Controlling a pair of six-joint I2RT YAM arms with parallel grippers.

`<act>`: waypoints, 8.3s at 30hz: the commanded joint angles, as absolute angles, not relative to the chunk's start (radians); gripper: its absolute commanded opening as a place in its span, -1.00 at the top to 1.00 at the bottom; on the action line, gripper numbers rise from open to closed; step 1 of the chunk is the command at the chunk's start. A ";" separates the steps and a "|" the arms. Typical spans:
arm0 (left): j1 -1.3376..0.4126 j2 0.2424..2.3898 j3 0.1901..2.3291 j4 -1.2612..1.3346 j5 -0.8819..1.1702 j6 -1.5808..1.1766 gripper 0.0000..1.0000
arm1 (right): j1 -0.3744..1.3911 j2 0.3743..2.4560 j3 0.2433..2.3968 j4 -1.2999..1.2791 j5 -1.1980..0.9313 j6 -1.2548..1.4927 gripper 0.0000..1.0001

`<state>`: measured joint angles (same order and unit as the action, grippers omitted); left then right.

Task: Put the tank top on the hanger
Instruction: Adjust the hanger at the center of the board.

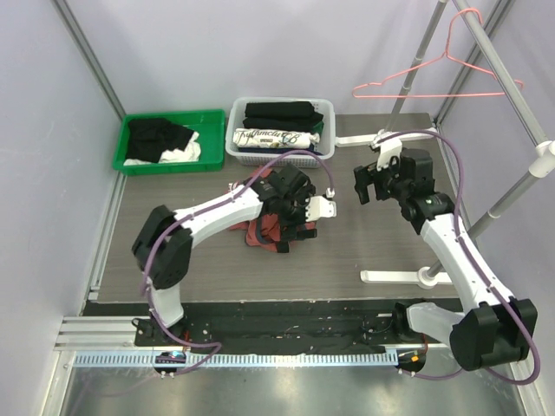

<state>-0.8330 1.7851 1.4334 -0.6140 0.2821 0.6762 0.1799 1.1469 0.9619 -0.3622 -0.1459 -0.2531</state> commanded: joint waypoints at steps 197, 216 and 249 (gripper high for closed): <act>-0.321 1.459 1.714 -0.646 0.215 0.292 1.00 | 0.638 1.500 1.654 -0.572 0.133 -0.647 0.98; -0.307 1.781 1.593 -0.288 -0.146 0.193 -0.99 | 0.560 1.655 1.503 -0.098 0.506 -0.615 -0.68; -0.115 1.554 1.095 -0.546 0.581 0.437 -0.99 | 0.324 1.689 1.086 -0.500 -0.595 -0.227 -0.46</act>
<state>-0.1200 1.5261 1.0878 -0.5079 0.5175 0.3500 0.3233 1.6592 1.0451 -0.4831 -0.4553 -0.2249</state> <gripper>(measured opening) 0.996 0.743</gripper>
